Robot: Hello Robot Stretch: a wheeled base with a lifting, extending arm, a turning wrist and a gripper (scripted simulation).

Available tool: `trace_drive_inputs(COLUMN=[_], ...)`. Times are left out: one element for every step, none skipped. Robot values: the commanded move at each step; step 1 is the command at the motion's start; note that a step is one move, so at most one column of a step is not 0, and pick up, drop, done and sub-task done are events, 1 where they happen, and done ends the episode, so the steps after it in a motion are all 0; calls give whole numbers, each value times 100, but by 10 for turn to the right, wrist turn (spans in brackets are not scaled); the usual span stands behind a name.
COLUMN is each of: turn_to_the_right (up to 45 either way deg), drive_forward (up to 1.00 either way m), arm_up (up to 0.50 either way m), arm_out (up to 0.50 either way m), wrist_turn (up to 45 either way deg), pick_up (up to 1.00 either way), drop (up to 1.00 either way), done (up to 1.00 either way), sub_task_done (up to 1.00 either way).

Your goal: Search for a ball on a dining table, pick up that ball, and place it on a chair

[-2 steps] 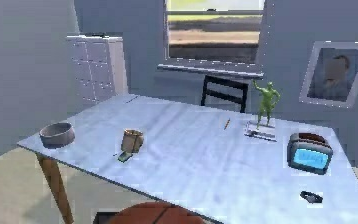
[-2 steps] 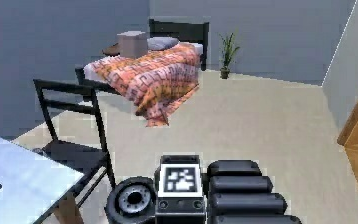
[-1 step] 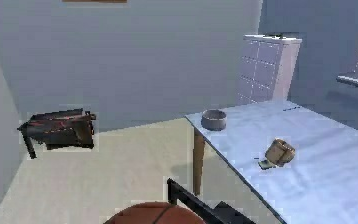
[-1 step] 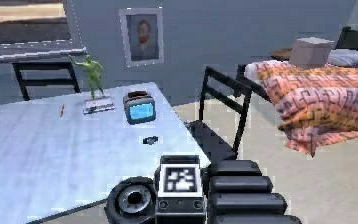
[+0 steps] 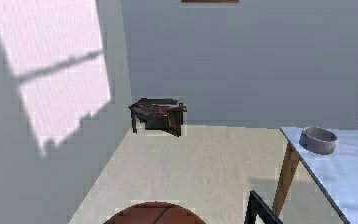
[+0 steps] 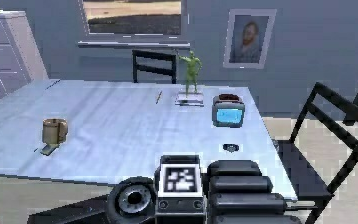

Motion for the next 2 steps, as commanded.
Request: trace_drive_inputs(turn_to_the_right=[0, 0], drive_forward=[0, 0], arm_up=[0, 0], arm_out=[36, 0], wrist_turn=[0, 390], pick_up=[0, 0], drop=[0, 0], done=[0, 0], sub_task_done=[0, 0])
